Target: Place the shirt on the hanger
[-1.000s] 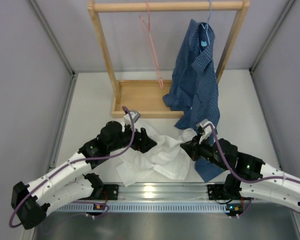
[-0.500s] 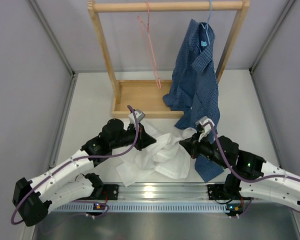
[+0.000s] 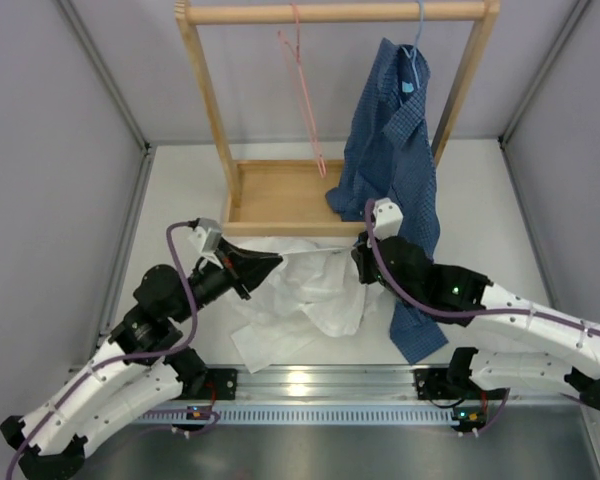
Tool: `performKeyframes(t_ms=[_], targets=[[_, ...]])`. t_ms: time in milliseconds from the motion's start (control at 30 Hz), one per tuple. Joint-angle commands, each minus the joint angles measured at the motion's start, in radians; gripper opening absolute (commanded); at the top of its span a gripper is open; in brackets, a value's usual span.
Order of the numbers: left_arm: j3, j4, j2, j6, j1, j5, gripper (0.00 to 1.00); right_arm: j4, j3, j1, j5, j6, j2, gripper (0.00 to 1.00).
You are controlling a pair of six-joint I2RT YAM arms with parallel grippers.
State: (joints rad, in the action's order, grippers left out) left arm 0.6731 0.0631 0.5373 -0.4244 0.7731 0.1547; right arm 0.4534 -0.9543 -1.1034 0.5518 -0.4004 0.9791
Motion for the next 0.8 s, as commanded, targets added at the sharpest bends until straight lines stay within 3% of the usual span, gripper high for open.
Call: performKeyframes(t_ms=[0, 167, 300, 367, 467, 667, 767], targets=[[-0.055, -0.092, -0.069, -0.008, 0.003, 0.0, 0.0, 0.088, -0.092, 0.031, 0.105, -0.067, 0.072, 0.0], [-0.193, -0.072, -0.232, -0.053, 0.003, -0.044, 0.0, 0.085, -0.095, 0.06, 0.123, -0.083, 0.138, 0.0], [-0.187, 0.021, -0.202, -0.06, 0.002, -0.084, 0.0, -0.107, 0.008, 0.059, -0.063, -0.006, 0.069, 0.0], [-0.168, 0.038, -0.168, -0.06, 0.003, -0.078, 0.0, -0.146, 0.044, 0.059, -0.084, 0.006, 0.018, 0.0], [-0.106, 0.076, -0.088, -0.044, 0.003, -0.063, 0.21, -0.177, 0.061, 0.059, -0.125, 0.049, -0.014, 0.0], [0.124, 0.231, 0.11, 0.028, 0.003, -0.083, 0.32, -0.176, 0.075, 0.057, -0.167, 0.092, -0.059, 0.0], [0.198, 0.28, 0.164, 0.07, 0.002, -0.054, 0.6, -0.167, 0.071, 0.057, -0.219, 0.106, -0.085, 0.0]])
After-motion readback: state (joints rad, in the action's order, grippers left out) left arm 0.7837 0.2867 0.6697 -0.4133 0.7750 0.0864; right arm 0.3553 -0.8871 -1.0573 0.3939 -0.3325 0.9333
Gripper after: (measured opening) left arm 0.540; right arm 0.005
